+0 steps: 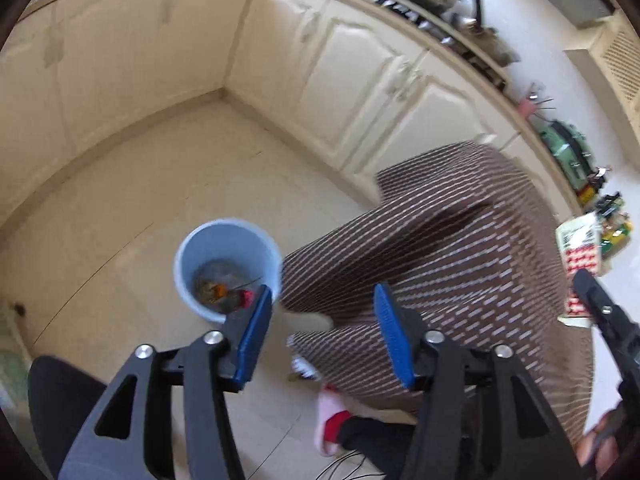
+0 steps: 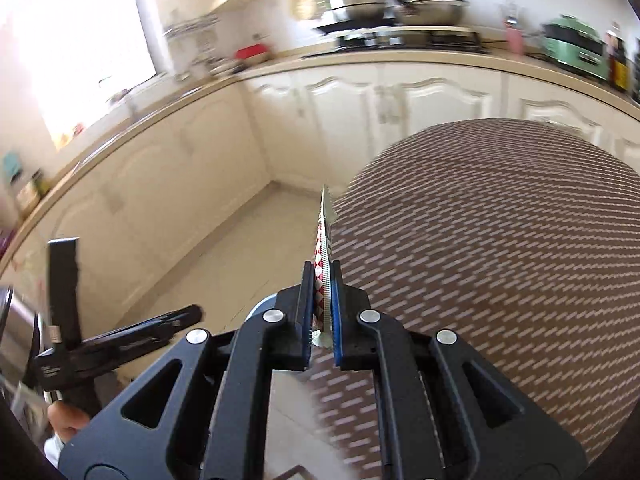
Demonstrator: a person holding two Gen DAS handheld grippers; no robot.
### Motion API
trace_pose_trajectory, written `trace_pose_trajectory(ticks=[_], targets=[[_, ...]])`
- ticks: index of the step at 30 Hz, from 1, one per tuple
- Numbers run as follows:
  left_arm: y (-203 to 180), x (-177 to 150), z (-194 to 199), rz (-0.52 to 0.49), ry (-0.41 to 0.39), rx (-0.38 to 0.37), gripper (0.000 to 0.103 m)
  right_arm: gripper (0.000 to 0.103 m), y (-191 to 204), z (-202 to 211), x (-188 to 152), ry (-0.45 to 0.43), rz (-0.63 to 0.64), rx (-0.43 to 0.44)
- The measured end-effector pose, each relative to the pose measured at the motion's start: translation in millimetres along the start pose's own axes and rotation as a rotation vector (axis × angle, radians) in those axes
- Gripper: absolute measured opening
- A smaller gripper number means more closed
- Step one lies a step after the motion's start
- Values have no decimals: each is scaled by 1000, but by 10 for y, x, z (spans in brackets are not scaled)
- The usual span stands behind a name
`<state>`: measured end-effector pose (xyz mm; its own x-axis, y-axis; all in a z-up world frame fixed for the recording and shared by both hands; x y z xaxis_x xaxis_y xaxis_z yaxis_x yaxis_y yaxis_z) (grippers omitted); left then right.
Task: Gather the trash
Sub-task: 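Carry the wrapper down toward the white plastic bag beside the bucket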
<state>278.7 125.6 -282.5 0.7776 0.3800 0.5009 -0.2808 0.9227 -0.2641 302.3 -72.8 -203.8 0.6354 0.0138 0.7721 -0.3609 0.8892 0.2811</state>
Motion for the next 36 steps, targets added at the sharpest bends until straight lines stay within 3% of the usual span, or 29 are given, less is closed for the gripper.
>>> trace_pose_trajectory(ticks=[6,12,15,19,21,24,29,36], targets=[[561,-322,-465,42,62,141,55,8,548,-633,-562,104,114,56],[1094,-704,-1281,97,187,255,55,8,613,-1517,-1239,248,172,46],[1285,-949,-1682,169,288,254,55,8,466,-1991,-1629,329,161,22],[1405,-1221,-2159,186,349,315,55,8,226,-2524,-2187,440,126,-14],[1413,-1374,-2405,222,386,295,55,8,76,-2756,-2451,487,78,-23],[1464,-1515,-2662,243,356,316,55,8,-181,-3035,-2795,545,12,-42],[1521,-1863,-3107,265,423,319,55,8,-513,-3424,-3248,650,-113,-47],[1647,-2294,-3626,329,478,321,56,8,-603,-3939,-3780,731,-199,-33]])
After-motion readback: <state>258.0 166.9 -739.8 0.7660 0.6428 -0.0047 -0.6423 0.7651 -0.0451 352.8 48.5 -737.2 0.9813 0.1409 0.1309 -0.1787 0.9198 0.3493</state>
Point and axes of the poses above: each gripper's, at about its wrist camera, not at the fingertips, and z roughly against the way its jaws point, y to its left, x to its top, the point moved 8 cm from there along -z, roughly the way its jaws point, and after that the axes turned 6 degrees about x, right-handed, at the moved point
